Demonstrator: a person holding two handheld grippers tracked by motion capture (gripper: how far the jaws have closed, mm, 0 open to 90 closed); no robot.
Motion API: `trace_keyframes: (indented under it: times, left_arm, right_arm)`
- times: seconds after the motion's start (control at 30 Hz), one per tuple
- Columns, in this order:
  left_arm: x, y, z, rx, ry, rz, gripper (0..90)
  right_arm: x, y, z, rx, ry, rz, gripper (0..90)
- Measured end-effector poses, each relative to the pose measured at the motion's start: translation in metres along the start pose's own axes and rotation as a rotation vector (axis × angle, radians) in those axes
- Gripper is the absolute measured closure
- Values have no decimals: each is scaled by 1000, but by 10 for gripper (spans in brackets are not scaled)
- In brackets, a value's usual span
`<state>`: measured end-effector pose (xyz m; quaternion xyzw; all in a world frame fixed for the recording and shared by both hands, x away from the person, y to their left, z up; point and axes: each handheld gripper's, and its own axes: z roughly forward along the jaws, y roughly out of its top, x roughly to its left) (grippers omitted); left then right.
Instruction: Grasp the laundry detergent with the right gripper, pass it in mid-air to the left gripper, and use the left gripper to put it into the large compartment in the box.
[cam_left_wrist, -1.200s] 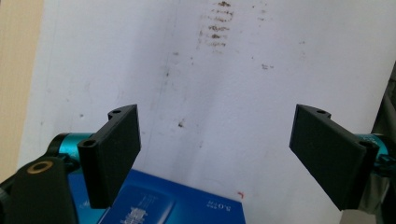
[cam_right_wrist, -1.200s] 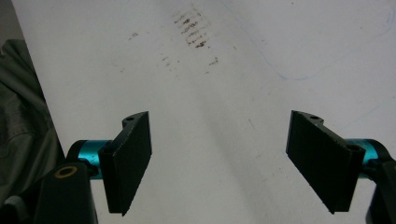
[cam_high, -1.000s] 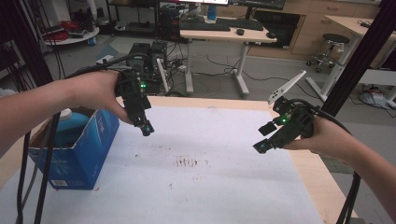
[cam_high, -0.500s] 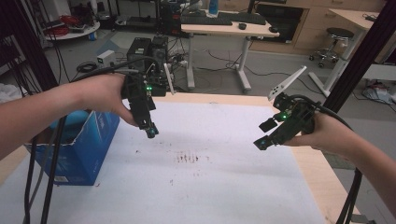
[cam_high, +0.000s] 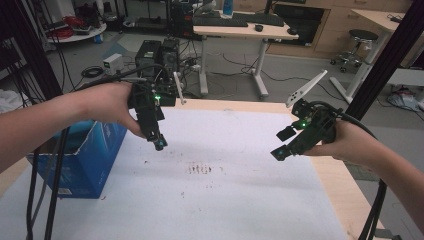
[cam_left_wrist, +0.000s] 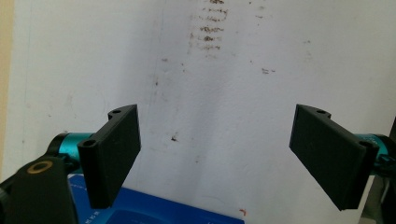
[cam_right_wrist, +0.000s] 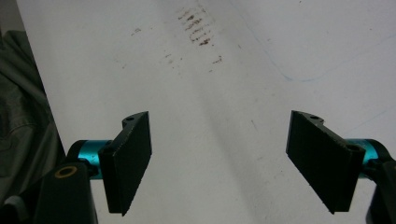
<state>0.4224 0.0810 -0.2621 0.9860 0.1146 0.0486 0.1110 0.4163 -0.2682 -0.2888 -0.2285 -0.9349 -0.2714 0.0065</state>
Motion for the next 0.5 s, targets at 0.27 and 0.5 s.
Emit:
trace_keyframes:
  times: [0.27, 0.5]
  left_arm:
    - [-1, 1, 0, 2, 0, 3, 166]
    - [-1, -1, 0, -2, -1, -1, 167]
  right_arm:
    - [1, -1, -1, 0, -1, 2, 222]
    - [2, -2, -2, 0, -3, 2, 221]
